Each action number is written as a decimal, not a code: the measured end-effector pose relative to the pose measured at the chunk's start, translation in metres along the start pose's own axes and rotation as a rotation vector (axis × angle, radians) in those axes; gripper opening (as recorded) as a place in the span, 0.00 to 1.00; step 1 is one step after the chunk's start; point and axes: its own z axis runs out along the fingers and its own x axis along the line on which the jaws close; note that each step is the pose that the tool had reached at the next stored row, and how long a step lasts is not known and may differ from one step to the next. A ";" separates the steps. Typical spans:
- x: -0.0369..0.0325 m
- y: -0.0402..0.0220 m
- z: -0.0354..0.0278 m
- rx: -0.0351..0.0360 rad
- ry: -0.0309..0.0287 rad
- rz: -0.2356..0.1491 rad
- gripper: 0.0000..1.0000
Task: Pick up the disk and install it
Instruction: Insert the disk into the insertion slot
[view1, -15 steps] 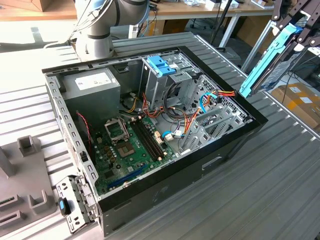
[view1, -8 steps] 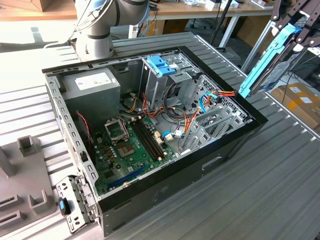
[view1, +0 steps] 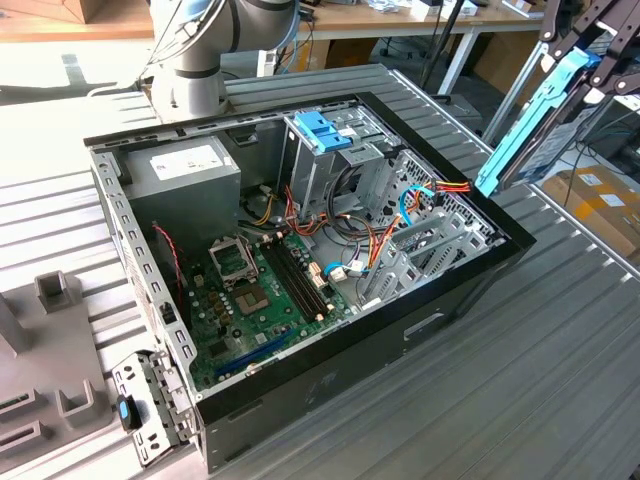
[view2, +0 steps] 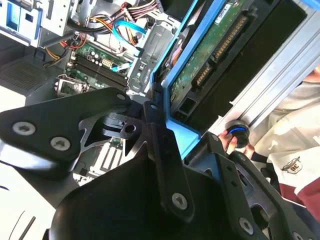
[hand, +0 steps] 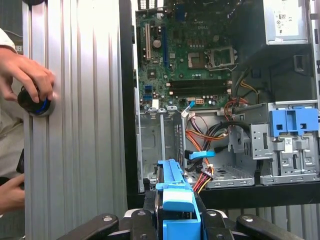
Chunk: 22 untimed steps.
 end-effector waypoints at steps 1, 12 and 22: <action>0.0000 0.0005 0.0000 0.0000 0.0000 0.000 0.37; 0.0003 0.0069 0.0004 0.0000 0.0000 0.000 0.37; 0.0005 0.0127 0.0009 0.0000 0.0000 0.000 0.37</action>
